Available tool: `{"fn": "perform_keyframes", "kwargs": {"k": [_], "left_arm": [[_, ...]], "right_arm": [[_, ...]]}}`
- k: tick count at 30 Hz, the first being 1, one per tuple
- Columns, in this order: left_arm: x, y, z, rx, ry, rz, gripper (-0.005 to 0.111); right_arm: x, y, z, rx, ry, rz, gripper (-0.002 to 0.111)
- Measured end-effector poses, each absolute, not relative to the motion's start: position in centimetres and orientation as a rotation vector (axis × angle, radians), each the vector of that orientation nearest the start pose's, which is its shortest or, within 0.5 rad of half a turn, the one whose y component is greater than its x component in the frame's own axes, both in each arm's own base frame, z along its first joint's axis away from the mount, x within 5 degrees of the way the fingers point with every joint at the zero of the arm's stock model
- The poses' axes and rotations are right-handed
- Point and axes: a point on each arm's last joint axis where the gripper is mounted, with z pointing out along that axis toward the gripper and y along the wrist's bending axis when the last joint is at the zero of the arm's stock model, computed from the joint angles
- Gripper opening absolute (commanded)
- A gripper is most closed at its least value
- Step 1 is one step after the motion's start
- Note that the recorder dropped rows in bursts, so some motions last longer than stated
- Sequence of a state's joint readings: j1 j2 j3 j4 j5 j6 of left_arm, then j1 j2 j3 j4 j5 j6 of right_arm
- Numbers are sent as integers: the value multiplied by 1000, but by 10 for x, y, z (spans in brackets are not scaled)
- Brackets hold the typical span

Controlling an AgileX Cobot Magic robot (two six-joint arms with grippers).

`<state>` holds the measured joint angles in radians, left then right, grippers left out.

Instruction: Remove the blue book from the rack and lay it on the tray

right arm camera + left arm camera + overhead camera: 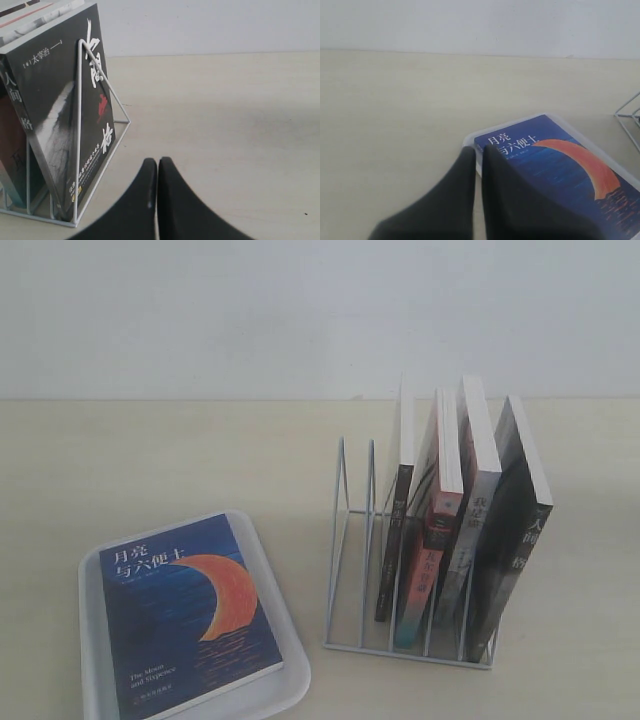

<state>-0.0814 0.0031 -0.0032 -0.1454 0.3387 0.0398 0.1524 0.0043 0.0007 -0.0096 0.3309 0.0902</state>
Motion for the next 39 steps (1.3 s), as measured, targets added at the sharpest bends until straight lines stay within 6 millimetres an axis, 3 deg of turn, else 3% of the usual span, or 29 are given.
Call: {"fn": "perform_keyframes", "kwargs": {"k": [39], "left_arm": [[53, -8, 184, -1, 1823, -173, 4]], "right_arm": [[53, 8, 183, -63, 1821, 162, 0]]}}
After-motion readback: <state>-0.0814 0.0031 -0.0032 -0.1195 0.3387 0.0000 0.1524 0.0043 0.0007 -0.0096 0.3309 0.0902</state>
